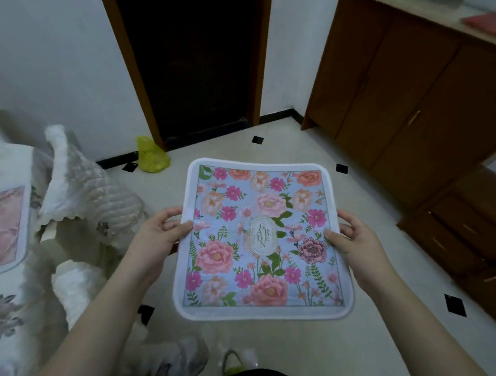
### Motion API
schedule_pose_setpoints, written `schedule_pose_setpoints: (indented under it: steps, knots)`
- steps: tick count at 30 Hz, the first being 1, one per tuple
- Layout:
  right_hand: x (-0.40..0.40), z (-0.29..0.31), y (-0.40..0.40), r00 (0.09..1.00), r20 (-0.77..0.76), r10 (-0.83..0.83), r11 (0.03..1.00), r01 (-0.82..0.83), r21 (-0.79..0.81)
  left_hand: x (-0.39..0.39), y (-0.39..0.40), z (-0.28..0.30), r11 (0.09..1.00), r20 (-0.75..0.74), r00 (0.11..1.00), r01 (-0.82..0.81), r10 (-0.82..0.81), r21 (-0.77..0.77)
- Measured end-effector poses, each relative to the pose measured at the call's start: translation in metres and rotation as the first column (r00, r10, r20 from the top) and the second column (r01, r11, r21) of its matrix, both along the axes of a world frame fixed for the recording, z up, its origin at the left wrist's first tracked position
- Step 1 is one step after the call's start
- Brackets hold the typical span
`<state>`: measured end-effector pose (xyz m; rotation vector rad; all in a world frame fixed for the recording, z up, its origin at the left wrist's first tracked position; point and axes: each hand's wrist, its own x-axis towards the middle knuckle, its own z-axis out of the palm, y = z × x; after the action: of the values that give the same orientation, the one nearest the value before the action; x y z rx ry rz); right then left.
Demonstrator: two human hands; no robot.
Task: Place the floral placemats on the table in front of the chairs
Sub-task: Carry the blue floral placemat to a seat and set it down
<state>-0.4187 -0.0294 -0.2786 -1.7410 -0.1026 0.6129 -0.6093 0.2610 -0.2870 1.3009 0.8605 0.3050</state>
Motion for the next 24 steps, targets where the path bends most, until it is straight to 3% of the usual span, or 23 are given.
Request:
schedule_pose_setpoints:
  steps: [12, 24]
  knots:
    - [0.119, -0.021, 0.076, 0.998, -0.055, 0.033, 0.996, -0.028, 0.088, 0.108, 0.060, -0.001, 0.995, -0.049, 0.994, -0.097, 0.097, -0.008]
    - [0.265, -0.014, 0.172, 0.969, -0.066, 0.238, 0.963, -0.226, 0.148, 0.202, 0.105, 0.013, 0.946, -0.044, 0.945, -0.324, 0.325, 0.031]
